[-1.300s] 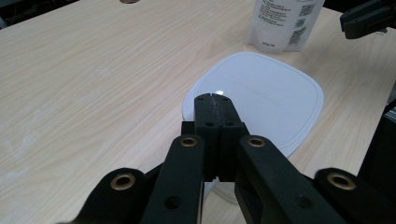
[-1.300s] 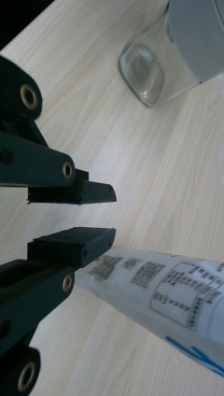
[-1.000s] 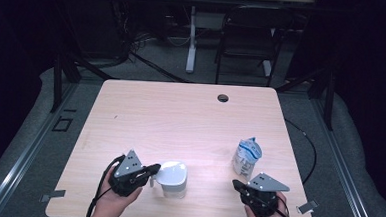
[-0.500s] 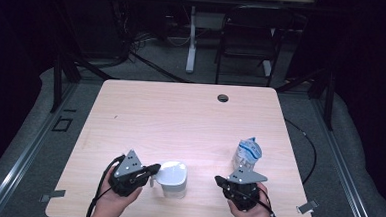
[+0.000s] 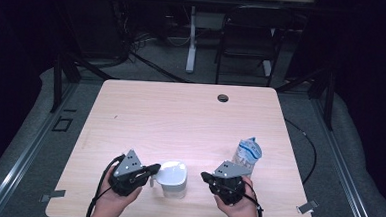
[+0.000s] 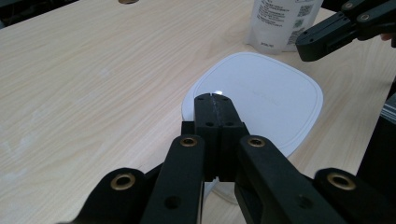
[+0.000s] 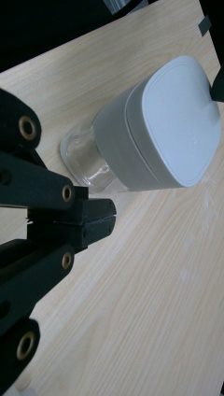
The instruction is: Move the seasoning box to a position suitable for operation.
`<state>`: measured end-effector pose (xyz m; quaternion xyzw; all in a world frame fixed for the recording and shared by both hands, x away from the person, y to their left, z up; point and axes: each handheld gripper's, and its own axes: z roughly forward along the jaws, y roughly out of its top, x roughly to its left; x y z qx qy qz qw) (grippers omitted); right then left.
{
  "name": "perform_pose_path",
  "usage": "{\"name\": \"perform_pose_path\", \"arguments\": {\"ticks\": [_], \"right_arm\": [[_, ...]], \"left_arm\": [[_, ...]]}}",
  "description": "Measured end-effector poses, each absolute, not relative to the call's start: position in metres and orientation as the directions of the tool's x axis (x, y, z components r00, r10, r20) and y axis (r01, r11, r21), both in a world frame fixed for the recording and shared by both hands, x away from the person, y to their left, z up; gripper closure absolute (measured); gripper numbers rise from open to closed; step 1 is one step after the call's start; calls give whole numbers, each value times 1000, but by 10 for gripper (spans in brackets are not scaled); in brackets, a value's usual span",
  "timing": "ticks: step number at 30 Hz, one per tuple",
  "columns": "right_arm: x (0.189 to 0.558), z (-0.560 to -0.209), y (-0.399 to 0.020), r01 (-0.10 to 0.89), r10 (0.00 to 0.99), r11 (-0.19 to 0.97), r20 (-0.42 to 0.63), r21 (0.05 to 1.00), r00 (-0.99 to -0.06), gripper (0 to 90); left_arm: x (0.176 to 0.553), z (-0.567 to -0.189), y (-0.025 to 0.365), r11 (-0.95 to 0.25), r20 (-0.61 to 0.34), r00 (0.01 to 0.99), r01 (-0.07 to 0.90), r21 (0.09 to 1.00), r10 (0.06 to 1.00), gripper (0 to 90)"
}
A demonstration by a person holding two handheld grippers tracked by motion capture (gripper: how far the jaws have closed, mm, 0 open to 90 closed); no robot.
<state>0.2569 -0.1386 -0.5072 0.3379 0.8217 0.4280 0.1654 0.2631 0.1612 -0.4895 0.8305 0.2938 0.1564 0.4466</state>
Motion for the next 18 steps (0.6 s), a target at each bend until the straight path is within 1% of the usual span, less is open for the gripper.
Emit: {"name": "perform_pose_path", "arguments": {"ticks": [6,13,18], "right_arm": [[261,-503,-132,380,668,421,2,824,-744,900],[274,-491,-123,380,632,416,37,826,-774,900],[271,-491,-122,370,627,402,43,837,-778,900]], "left_arm": [[263,-489,161,-427,-4,777,350,834,630,900],[262,-490,161,-429,1,776,348,833,631,900],[262,-490,161,-427,0,775,348,835,632,900]]}}
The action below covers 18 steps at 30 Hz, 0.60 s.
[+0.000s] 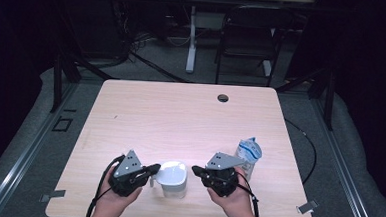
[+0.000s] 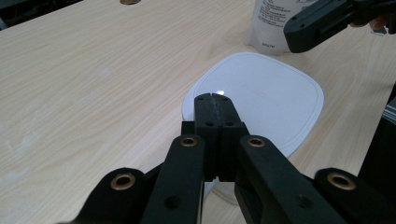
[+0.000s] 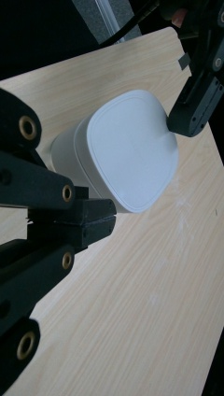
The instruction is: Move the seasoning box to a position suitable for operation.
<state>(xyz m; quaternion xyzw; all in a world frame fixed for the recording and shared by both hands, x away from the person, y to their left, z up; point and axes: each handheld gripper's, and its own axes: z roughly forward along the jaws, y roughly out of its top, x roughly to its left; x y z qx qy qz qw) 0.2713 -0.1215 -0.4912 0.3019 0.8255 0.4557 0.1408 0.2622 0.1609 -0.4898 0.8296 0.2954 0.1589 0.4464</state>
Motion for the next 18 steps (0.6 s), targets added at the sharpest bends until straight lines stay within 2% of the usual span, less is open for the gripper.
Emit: {"name": "perform_pose_path", "arguments": {"ticks": [18], "right_arm": [[266,-508,-116,376,616,427,40,823,-787,900]], "left_arm": [[261,-490,161,-425,3,776,343,838,631,900]]}}
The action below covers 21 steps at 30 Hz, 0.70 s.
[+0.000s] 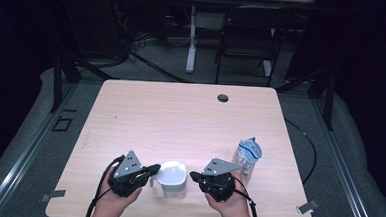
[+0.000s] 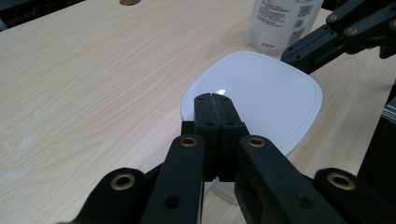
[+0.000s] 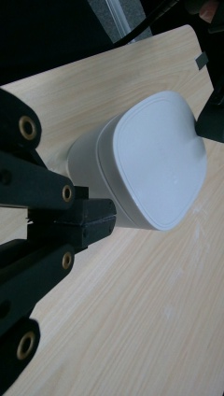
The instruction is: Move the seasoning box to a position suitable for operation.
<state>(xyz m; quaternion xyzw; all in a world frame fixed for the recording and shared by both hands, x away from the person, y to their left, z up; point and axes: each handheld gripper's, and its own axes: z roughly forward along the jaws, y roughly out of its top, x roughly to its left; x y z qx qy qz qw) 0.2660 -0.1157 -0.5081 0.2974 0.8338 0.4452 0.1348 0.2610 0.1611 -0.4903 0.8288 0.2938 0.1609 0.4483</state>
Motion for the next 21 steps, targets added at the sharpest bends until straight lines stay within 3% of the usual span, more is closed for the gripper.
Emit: {"name": "perform_pose_path", "arguments": {"ticks": [21], "right_arm": [[263,-515,-109,372,594,457,34,808,-804,900]], "left_arm": [[261,-490,161,-424,3,775,343,838,632,900]]}}
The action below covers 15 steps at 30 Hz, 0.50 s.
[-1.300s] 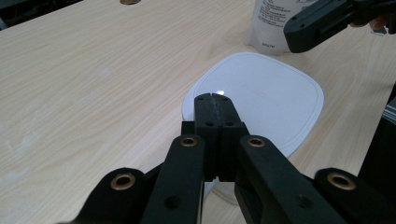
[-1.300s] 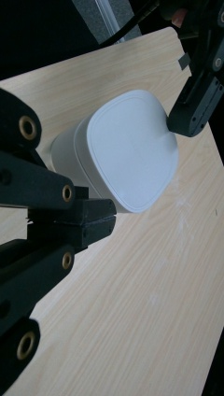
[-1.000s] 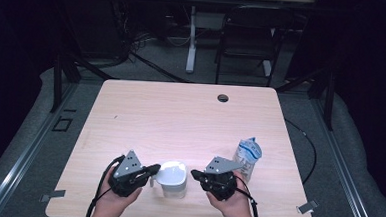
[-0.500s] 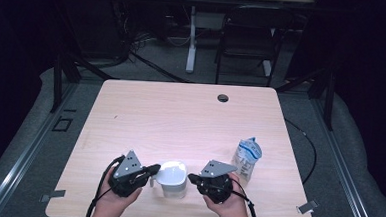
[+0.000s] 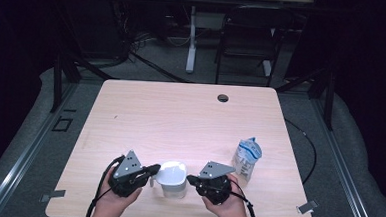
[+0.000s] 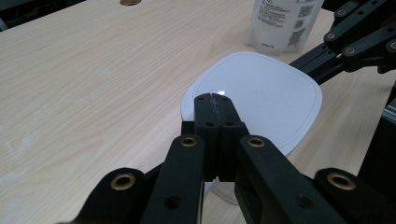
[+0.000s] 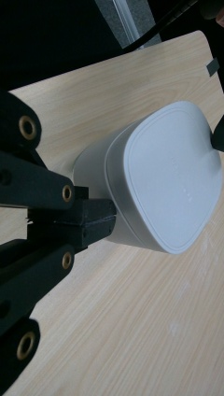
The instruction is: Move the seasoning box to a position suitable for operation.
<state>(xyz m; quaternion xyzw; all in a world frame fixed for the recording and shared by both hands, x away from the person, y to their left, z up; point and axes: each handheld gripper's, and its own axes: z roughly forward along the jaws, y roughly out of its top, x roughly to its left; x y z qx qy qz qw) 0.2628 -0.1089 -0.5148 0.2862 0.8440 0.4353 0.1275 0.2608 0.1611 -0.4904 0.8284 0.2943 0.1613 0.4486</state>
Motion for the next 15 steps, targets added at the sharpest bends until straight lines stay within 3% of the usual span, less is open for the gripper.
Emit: {"name": "perform_pose_path", "arguments": {"ticks": [15], "right_arm": [[260,-511,-108,358,586,443,37,822,-809,900]], "left_arm": [[261,-491,161,-422,1,773,344,839,634,900]]}}
